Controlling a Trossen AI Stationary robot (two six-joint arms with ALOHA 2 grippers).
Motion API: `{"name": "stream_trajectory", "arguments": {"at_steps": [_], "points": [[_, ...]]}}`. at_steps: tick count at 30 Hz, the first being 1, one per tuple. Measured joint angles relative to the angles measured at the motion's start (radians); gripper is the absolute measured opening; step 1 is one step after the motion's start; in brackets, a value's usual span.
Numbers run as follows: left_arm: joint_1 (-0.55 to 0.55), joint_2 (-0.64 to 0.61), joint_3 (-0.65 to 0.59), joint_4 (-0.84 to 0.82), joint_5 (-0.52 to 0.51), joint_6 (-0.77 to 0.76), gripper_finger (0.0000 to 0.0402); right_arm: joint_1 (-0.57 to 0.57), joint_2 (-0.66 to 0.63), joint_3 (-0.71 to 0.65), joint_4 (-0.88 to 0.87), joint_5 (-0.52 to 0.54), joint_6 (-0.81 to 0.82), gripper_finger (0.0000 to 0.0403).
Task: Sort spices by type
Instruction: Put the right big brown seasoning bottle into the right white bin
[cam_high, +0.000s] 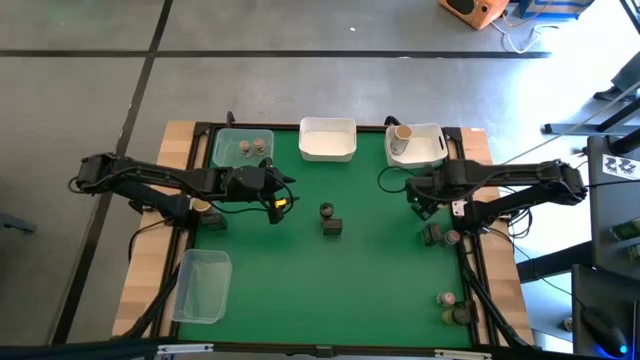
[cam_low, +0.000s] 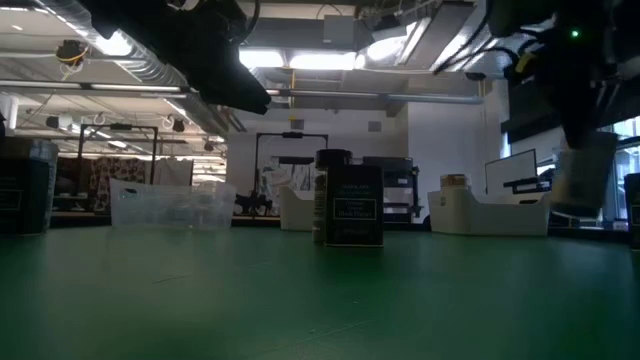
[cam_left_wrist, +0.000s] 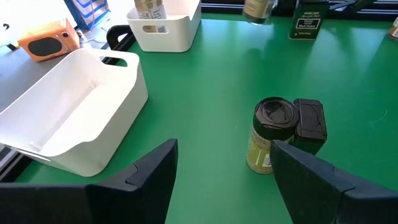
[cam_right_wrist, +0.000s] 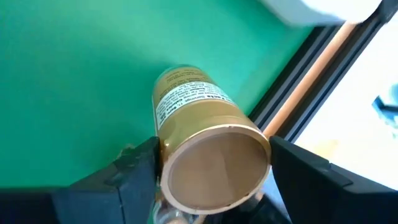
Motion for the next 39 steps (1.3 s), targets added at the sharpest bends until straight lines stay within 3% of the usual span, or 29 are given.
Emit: {"name": "stream_trajectory", "arguments": {"at_steps": [9, 13, 20, 26, 39], "points": [[0.0, 0.0, 0.0, 0.0, 0.0, -0.002, 0.0239, -0.001, -0.001, 0.115, -0.002, 0.172, -0.028, 0.0274], [0.0, 0.0, 0.0, 0.0, 0.0, -0.002, 0.0239, -0.051, -0.001, 0.148, -0.004, 0.212, -0.059, 0.0279], [0.0, 0.0, 0.0, 0.0, 0.0, -0.001, 0.0239, -0.214, -0.001, 0.153, 0.029, 0.259, -0.212, 0.0277], [0.0, 0.0, 0.0, 0.0, 0.0, 0.004, 0.0239, -0.369, -0.001, 0.153, 0.164, 0.263, -0.374, 0.028], [0.0, 0.0, 0.0, -0.001, 0.0, 0.004, 0.0239, -0.676, 0.119, 0.151, 0.385, 0.201, -0.647, 0.0282]]}}
